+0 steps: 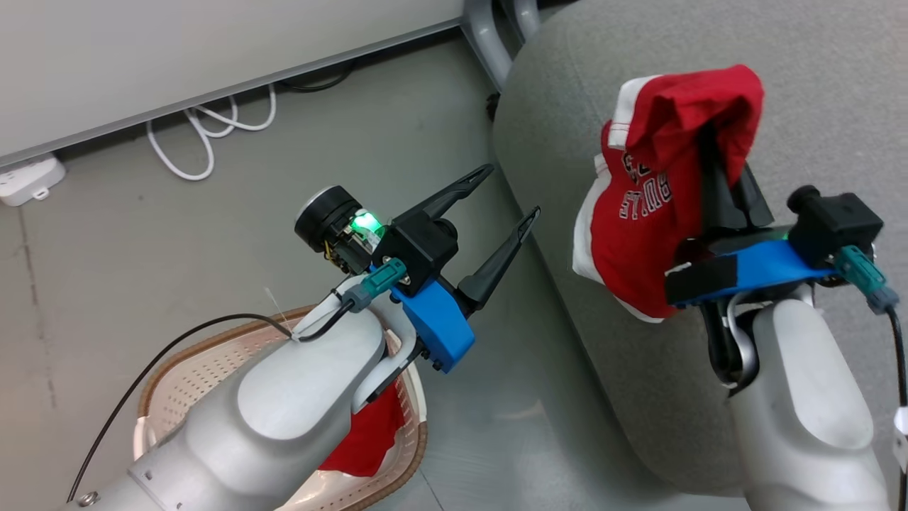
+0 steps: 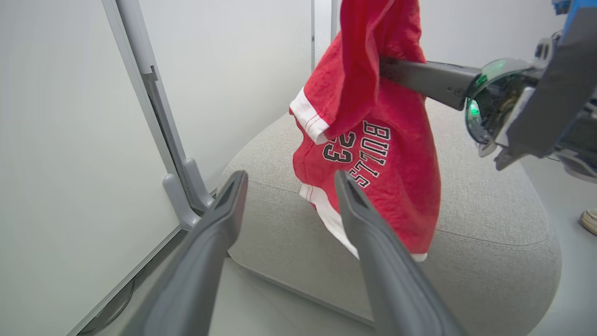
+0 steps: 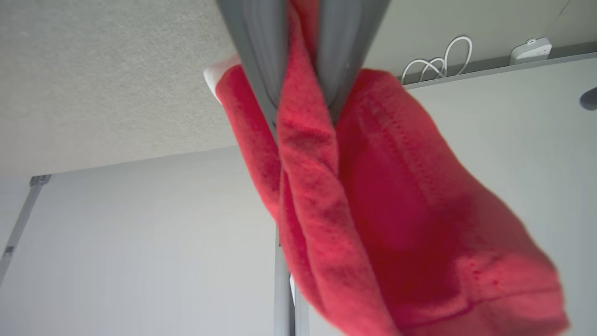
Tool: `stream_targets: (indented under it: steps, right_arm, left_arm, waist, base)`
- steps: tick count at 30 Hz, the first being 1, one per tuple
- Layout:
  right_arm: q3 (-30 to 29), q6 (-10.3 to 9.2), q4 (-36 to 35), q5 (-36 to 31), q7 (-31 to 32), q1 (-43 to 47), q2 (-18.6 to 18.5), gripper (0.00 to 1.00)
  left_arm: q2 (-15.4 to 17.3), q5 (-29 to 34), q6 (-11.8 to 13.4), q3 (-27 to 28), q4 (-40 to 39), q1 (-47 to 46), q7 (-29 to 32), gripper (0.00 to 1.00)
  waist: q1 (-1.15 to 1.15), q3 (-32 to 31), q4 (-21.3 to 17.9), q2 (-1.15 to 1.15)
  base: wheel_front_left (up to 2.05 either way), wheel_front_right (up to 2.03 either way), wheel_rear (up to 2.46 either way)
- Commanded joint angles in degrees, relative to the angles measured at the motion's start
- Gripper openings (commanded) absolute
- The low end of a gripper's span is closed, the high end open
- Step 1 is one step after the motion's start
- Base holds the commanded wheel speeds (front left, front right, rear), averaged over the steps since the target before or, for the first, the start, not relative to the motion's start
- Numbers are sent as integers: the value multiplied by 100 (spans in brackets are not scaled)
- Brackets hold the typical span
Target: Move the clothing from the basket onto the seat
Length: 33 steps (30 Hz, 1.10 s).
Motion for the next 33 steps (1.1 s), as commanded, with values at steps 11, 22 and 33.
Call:
stream_targets:
  steps: [11, 22, 33]
  right_arm:
    - [-656, -4, -430, 37, -1, 733, 7, 0]
    - [-621, -4, -568, 86, -1, 915, 6, 0]
    - [-824, -4, -940, -35, -1, 254, 5, 0]
  left_arm:
    - [-39, 28, -4, -157, -56, 83, 40, 100]
    - [-27, -8, 11, -186, -51, 56, 2, 100]
    - [130, -33, 118, -77, -191, -134, 32, 100]
  waist:
    - [0, 118, -412, 0]
    - [0, 174, -482, 0]
    - [0, 500, -412, 0]
  base:
    - [0, 0, 0]
    - [0, 0, 0]
    - [0, 0, 0]
